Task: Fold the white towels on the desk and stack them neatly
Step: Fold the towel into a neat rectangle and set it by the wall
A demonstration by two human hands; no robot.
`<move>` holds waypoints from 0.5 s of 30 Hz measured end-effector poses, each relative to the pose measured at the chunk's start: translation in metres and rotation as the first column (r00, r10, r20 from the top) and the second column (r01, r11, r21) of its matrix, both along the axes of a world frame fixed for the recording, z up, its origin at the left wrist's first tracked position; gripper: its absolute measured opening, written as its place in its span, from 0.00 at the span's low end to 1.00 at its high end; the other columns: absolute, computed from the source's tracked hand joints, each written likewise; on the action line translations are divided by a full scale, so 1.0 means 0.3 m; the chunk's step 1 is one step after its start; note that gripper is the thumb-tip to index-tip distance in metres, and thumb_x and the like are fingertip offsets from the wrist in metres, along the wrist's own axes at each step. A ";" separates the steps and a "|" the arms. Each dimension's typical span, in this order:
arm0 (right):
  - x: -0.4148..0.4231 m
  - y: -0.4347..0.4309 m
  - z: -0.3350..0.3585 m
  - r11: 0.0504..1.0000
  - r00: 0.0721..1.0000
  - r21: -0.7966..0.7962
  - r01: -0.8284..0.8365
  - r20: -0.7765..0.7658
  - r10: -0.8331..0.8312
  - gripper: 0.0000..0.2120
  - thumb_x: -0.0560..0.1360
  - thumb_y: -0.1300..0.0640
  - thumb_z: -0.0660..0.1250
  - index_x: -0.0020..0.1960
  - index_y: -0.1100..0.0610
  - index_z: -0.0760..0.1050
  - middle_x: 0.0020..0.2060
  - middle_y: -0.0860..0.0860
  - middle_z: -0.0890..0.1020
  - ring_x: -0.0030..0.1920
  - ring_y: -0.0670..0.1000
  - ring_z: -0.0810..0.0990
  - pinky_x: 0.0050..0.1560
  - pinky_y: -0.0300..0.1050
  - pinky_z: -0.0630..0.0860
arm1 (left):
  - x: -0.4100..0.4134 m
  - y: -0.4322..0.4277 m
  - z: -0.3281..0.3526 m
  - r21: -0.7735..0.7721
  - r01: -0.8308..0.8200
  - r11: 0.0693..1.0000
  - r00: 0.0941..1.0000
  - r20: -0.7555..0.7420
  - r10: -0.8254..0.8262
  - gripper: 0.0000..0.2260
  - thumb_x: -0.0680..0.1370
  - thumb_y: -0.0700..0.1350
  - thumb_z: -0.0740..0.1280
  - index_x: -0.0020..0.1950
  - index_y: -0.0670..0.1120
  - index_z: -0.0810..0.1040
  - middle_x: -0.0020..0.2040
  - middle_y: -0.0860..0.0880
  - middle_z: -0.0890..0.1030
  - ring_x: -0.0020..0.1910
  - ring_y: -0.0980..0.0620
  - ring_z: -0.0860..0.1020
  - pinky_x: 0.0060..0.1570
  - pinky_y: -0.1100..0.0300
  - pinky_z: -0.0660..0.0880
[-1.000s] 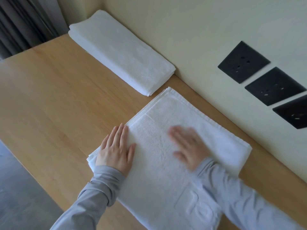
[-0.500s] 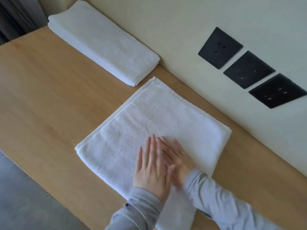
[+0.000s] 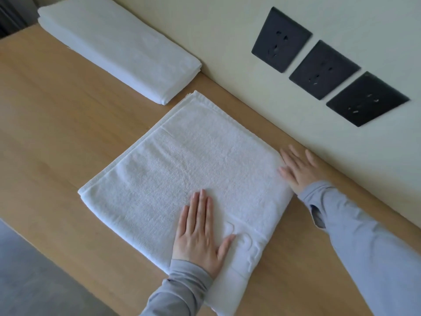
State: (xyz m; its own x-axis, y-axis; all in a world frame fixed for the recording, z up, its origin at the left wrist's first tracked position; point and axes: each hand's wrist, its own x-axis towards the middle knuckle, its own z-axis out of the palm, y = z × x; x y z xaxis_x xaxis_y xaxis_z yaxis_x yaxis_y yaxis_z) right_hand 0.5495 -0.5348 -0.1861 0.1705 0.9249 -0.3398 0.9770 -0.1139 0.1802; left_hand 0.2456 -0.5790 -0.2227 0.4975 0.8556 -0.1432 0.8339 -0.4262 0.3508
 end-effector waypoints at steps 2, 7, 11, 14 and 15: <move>-0.012 0.007 0.025 0.997 0.999 0.061 0.036 0.015 -0.037 0.36 0.73 0.41 0.29 0.76 0.57 0.44 0.77 0.51 0.49 0.76 0.46 0.43 0.75 0.51 0.38 | 0.005 0.001 0.012 -0.007 0.000 1.000 1.000 -0.017 0.000 0.37 0.78 0.64 0.43 0.72 0.36 0.61 0.74 0.39 0.60 0.73 0.40 0.59 0.68 0.47 0.58; -0.273 -0.058 0.047 0.909 0.936 0.336 -0.245 -0.164 0.313 0.27 0.78 0.53 0.48 0.74 0.64 0.57 0.73 0.57 0.61 0.74 0.55 0.56 0.73 0.58 0.54 | 0.031 -0.016 0.060 -0.023 -0.050 0.998 0.999 -0.009 0.050 0.39 0.77 0.66 0.41 0.72 0.35 0.62 0.73 0.38 0.61 0.72 0.38 0.61 0.68 0.47 0.55; -0.356 -0.119 -0.007 0.886 0.891 0.232 -0.401 -0.128 0.436 0.26 0.76 0.55 0.50 0.72 0.62 0.62 0.72 0.55 0.64 0.73 0.54 0.61 0.71 0.59 0.60 | 0.104 -0.155 0.068 -0.074 0.028 0.997 0.999 0.036 -0.025 0.38 0.76 0.67 0.49 0.71 0.36 0.64 0.72 0.38 0.62 0.71 0.38 0.63 0.66 0.46 0.59; -0.280 -0.118 -0.036 0.887 0.887 0.146 -0.439 -0.086 0.453 0.28 0.77 0.49 0.49 0.74 0.59 0.59 0.74 0.52 0.61 0.74 0.51 0.58 0.72 0.57 0.57 | 0.090 -0.197 0.035 -0.031 0.050 0.998 0.998 0.045 -0.049 0.37 0.76 0.66 0.51 0.72 0.38 0.64 0.73 0.39 0.62 0.72 0.40 0.62 0.66 0.46 0.60; -0.244 -0.109 -0.037 0.901 0.901 0.129 -0.414 -0.085 0.426 0.28 0.77 0.48 0.48 0.75 0.58 0.58 0.74 0.51 0.59 0.75 0.50 0.57 0.72 0.55 0.56 | 0.082 -0.197 0.028 -0.015 0.046 0.999 0.998 0.052 -0.045 0.36 0.76 0.66 0.51 0.72 0.38 0.63 0.74 0.40 0.61 0.73 0.41 0.61 0.67 0.46 0.60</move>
State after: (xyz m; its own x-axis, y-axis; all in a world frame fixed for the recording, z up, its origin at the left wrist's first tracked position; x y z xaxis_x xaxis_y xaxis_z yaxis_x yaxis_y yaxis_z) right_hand 0.4763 -0.5675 -0.1972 -0.2742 0.9335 -0.2309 0.9508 0.2991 0.0801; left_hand 0.2701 -0.6380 -0.2142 0.5431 0.8295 -0.1303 0.7944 -0.4573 0.3997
